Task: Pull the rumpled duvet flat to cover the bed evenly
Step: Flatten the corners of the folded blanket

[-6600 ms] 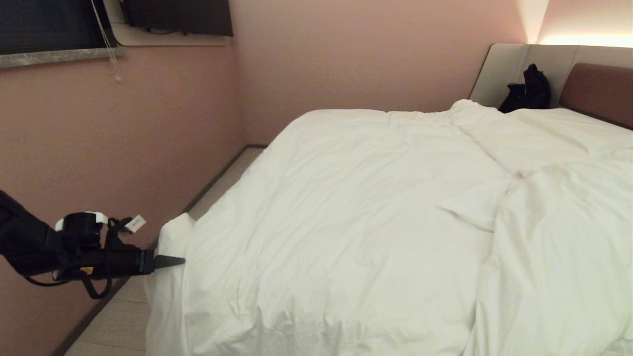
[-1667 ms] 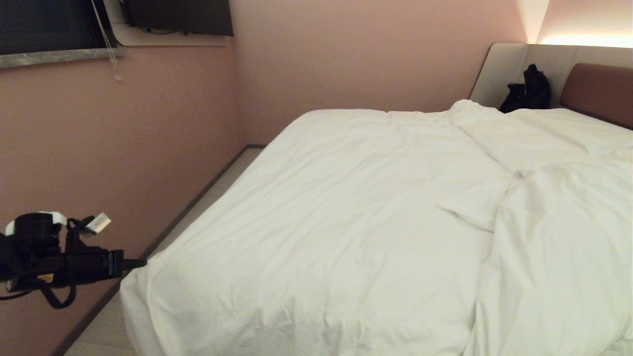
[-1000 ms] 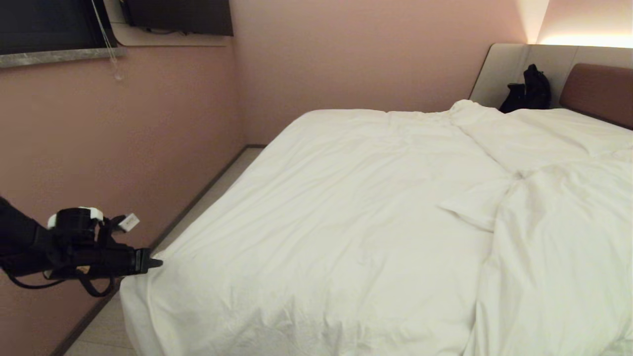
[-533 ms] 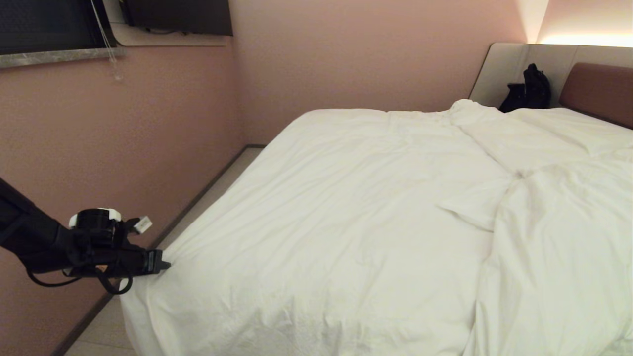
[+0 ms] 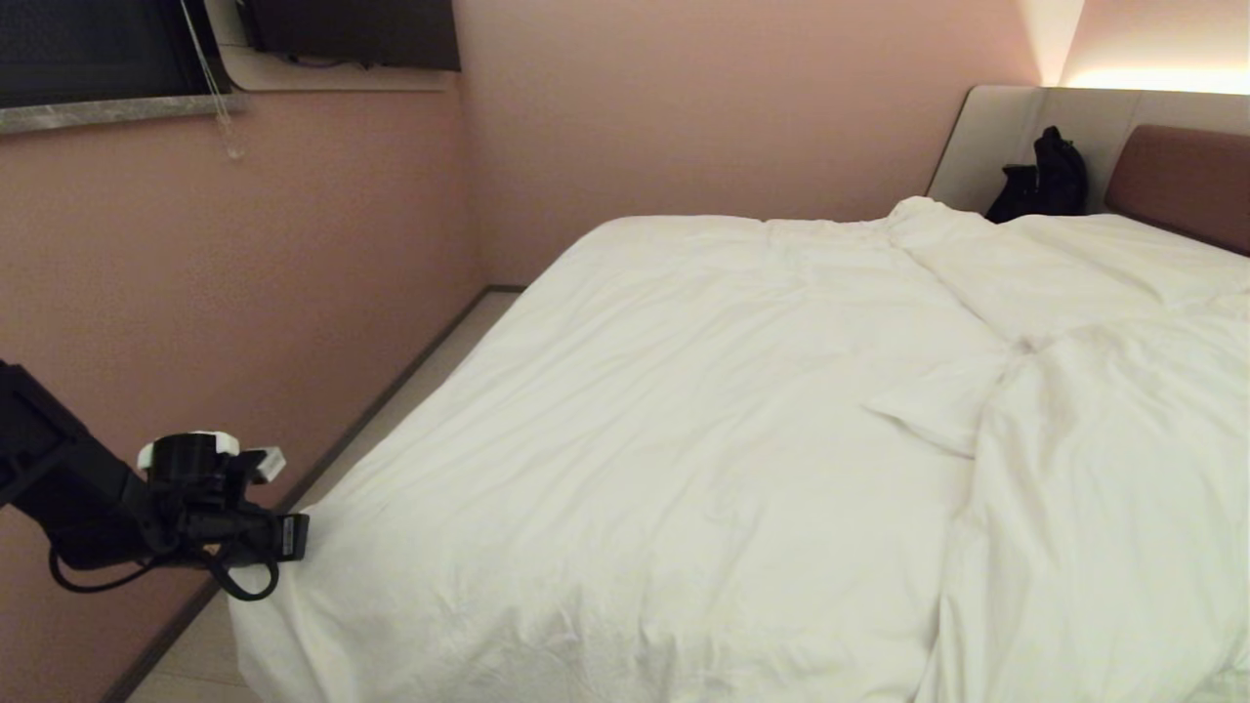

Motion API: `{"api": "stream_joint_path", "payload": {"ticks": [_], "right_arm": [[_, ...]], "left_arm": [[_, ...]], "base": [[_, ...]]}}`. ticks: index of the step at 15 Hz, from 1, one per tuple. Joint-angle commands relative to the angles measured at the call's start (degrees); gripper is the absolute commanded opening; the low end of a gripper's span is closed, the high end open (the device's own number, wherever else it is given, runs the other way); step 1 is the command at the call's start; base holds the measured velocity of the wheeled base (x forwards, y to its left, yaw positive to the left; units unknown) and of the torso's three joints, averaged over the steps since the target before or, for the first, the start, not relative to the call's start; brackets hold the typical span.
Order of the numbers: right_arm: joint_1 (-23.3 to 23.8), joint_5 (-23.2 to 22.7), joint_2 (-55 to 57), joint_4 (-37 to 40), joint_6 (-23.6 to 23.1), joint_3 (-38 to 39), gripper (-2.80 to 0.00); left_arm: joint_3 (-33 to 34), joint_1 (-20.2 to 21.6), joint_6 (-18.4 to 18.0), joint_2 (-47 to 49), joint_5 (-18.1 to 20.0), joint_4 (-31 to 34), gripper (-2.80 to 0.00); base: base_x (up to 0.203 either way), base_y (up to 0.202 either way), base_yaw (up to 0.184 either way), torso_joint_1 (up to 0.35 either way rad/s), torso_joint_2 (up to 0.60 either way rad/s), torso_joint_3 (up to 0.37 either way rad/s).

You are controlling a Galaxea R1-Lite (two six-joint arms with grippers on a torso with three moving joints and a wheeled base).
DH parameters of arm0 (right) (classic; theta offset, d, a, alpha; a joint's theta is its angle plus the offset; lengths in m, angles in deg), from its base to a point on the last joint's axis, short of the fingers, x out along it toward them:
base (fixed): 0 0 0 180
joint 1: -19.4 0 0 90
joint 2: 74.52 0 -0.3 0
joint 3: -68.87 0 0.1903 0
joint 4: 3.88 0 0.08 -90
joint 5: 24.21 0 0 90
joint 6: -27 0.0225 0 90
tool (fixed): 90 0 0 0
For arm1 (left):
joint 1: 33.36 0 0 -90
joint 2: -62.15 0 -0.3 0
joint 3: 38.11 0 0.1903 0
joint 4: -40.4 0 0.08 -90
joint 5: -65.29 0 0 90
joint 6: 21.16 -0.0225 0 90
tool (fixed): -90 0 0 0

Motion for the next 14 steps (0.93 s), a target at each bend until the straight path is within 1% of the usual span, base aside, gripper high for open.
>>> {"api": "stream_joint_path", "payload": {"ticks": [1,3,5,7,10,12,14], "right_arm": [[0.00,0.00,0.07,-0.03,0.02,0.00,-2.80],[0.00,0.00,0.07,-0.03,0.02,0.00,-2.80],[0.00,0.00,0.07,-0.03,0.02,0.00,-2.80],[0.00,0.00,0.07,-0.03,0.02,0.00,-2.80],[0.00,0.00,0.07,-0.03,-0.06,0.00,-2.80],[0.00,0.00,0.07,-0.03,-0.05,0.00,-2.80],[0.00,0.00,0.07,-0.03,-0.02,0.00,-2.80]], "left_arm": [[1.47,1.11,-0.07,0.45,-0.51,-1.22,-2.80],[3.12,3.64,-0.12,0.03,-0.86,-2.90,-2.80],[4.14,4.75,-0.13,-0.72,-0.82,-3.31,-2.80],[6.99,8.39,-0.16,-3.74,-0.32,-3.35,-2.80],[9.94,10.07,-0.14,-6.75,1.01,-3.82,-2.80],[12.03,10.82,0.03,-10.13,2.77,-3.96,-2.80],[14.02,11.04,0.10,-15.01,3.21,-3.96,-2.80]], "base": [[0.000,0.000,0.000,0.000,0.00,0.000],[0.000,0.000,0.000,0.000,0.00,0.000],[0.000,0.000,0.000,0.000,0.00,0.000],[0.000,0.000,0.000,0.000,0.00,0.000],[0.000,0.000,0.000,0.000,0.00,0.000],[0.000,0.000,0.000,0.000,0.00,0.000],[0.000,0.000,0.000,0.000,0.00,0.000]]}}
